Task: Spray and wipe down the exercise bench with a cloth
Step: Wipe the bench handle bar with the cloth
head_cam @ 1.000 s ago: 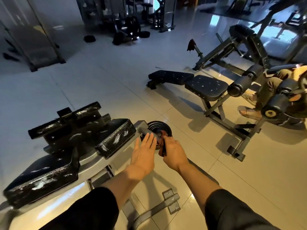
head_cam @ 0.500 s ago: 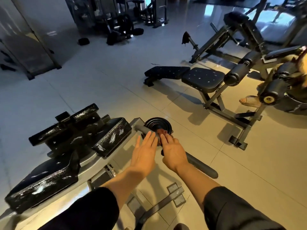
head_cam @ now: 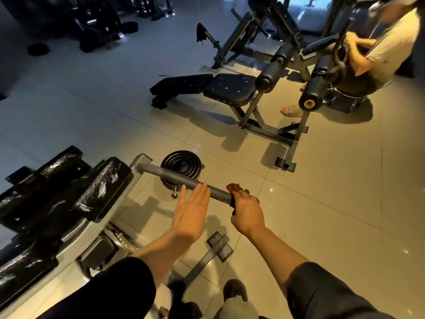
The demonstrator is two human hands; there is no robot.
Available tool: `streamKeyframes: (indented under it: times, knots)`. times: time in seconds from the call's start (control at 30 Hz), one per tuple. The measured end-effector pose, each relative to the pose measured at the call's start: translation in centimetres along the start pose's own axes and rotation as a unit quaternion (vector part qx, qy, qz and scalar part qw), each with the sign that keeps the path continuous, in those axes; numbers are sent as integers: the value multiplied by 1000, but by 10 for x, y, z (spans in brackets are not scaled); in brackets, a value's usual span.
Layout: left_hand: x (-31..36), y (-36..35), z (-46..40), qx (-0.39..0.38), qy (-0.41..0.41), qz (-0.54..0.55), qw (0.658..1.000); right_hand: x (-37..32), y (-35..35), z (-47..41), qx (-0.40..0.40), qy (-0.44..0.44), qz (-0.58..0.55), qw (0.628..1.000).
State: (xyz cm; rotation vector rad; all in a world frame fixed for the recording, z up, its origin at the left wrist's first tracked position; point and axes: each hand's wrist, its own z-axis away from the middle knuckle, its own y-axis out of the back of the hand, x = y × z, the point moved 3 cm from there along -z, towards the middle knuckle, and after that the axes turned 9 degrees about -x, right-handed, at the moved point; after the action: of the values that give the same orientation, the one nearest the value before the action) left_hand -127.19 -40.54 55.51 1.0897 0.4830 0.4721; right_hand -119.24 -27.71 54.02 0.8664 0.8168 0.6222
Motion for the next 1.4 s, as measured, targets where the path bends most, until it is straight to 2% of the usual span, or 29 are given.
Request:
streamKeyframes:
  times: [0.1,0.23,0.3,0.37,0.47,0.67,0.77,0.97,1.2,1.4]
  knots:
    - [-3,3,-2,-2,-6,-1,1000,-27,3,-12,14,22,-45,999]
    - [-9,7,-2,20,-12,40,999,-52,-3,-17,-11,86,-24,996]
    - [-19,10,-1,49,7,62,997,-39,-3,-14,-19,71,-28,997]
    - [-34,12,-1,80,48,77,993,-21,1,-10,-17,17,-39,999]
    - [-52,9,0,73,84,93,989,-26,8,-15,-16,-23,-43,999]
    - [-67,14,-7,117,81,137,980,-119,17,-38,-23,129,-75,989]
    - [-88,8,-5,135,108,142,975,-122,20,-46,-35,141,-26,989]
    - [-101,21,3,125,107,255,953,-107,21,-51,-32,46,7,998]
    - [-115,19,-3,132,116,286,942,-164,17,-69,0,160,-20,987]
    - [-111,15,-2,152,81,255,952,-131,12,-63,-9,191,80,978]
